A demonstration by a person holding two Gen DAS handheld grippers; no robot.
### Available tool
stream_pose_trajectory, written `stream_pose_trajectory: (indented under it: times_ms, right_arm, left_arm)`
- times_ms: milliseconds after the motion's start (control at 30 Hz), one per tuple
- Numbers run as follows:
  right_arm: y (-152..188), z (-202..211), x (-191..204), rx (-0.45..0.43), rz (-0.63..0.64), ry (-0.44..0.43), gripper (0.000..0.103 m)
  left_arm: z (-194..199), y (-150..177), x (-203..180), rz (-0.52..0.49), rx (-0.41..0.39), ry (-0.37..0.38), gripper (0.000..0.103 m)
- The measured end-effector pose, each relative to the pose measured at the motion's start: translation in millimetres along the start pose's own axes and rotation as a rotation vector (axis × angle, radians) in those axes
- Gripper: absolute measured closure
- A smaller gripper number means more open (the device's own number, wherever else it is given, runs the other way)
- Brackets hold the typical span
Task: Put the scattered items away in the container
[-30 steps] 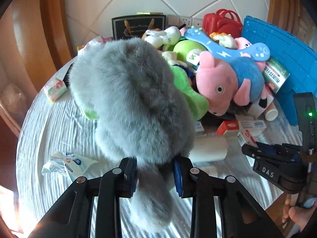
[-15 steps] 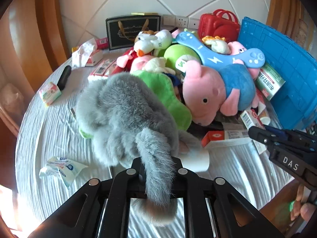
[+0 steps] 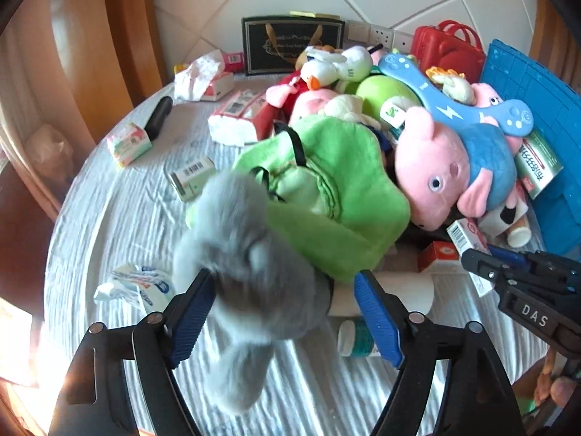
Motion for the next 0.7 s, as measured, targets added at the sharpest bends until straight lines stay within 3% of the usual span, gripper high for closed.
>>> stream_pose_trajectory:
  times_ms: [133,233,367,533,567,600,633,700]
  right_arm:
    - [-12,-6,18,-0.002,0.055,-0.05,0.076]
    - [-17,-11,29,0.001,0.075,-0.068,0.076]
    - [-15,-15,34,0.014,0.061,-0.06,0.076]
    - [-8,-25,36,0.043,0.032,-0.028,0.076]
    - [-6,-27,37,0.048,0.022,-0.021,0.076]
    - [-3,-29,37,0.054,0.017,-0.013,0.076]
    - [-1,-30,37,0.059,0.013,-0.004,0.076]
    - [4,-34,36,0.068,0.001,0.01,0.076]
  left_arm:
    - [6,-8,15,0.038,-0.01,-0.05,0.017]
    - [-15,9,27,0.044,0.08,-0.059,0.017]
    - [-40,38,32,-0.027,0.191,-0.05,0.017]
    - [-74,66,22,-0.065,0.29,0.035,0.008]
    - [-85,72,19,-0.075,0.315,0.035,0.012]
    - [-89,71,15,-0.067,0.286,0.061,0.017]
    - [-89,68,12,-0.076,0.254,0.069,0.044]
    - [-87,60,5,-0.113,0.225,0.061,0.054]
Point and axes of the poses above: each gripper's, at about its wrist camera, not at the fingertips, and z roughly against the way its jaws point, x to its left, y to its underside, the point moved 9 cm from there along -z, roughly the way its jaws point, and after that the axes turned 5 degrees about y, right-handed, at the moved point
